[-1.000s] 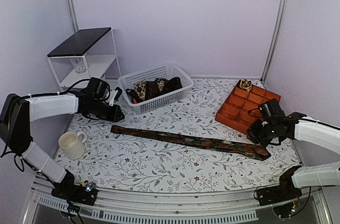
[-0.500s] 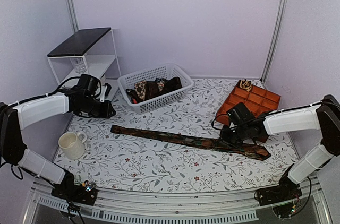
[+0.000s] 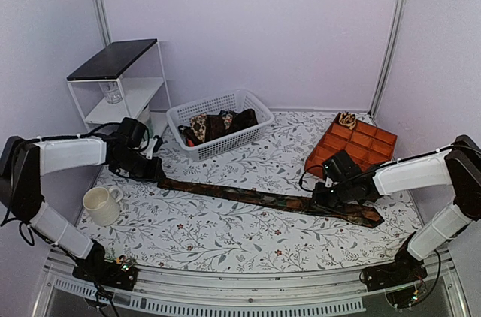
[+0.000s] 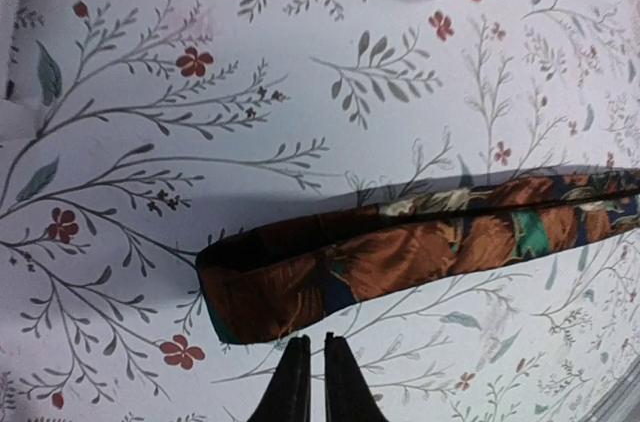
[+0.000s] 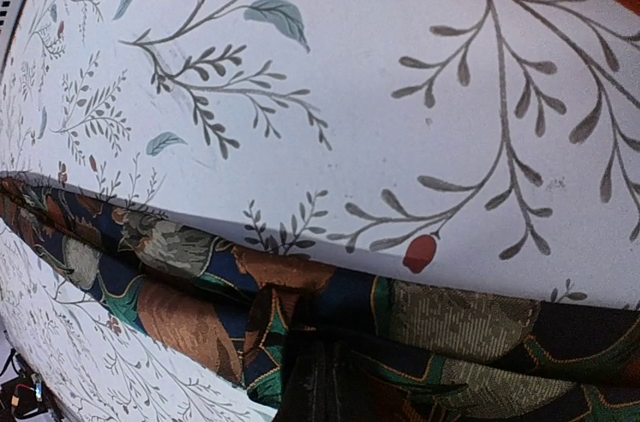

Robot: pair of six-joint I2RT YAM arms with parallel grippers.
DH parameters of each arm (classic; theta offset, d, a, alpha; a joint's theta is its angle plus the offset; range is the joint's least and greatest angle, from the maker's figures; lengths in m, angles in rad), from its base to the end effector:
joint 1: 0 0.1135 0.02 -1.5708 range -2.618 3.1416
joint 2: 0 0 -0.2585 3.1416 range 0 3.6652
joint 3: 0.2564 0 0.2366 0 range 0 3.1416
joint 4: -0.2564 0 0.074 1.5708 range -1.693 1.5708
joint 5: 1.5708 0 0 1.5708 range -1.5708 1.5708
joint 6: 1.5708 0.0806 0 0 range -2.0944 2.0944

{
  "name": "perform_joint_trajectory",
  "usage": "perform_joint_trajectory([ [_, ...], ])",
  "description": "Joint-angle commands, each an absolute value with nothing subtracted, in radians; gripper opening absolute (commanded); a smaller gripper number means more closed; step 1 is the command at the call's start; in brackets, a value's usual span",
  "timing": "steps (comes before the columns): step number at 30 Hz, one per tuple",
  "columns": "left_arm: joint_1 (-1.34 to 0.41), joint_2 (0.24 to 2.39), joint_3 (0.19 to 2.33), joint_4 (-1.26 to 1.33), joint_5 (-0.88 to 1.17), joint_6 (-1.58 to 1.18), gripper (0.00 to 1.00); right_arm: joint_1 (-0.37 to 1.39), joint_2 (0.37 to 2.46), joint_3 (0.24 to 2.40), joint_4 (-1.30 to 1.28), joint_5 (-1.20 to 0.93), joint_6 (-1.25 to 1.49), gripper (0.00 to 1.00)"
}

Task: Roll the ties
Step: Adjust the tie at the center of the board.

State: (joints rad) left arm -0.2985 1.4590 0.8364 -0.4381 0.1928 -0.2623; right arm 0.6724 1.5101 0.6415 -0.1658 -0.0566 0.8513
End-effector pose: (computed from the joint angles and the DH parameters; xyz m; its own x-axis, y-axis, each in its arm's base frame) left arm 0.2696 -0.0991 0.1521 -0.9036 0.0118 -0.4282 0.1489 0.9460 -0.2881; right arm 0.2138 0.1760 0.1028 -0.9279 0.2211 -0.3002 0.0811 0.9056 0.4164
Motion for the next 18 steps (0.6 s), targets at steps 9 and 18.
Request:
perform_joint_trajectory([
  [9,-0.292,1.613,0.837,-0.336,0.129,-0.263,0.02,0.675,1.497,0.647,-0.26,0.047,0.785,0.0],
  [18,-0.292,1.671,0.859,-0.322,0.072,-0.265,0.0,0.676,1.518,0.62,-0.257,0.062,0.761,0.0],
])
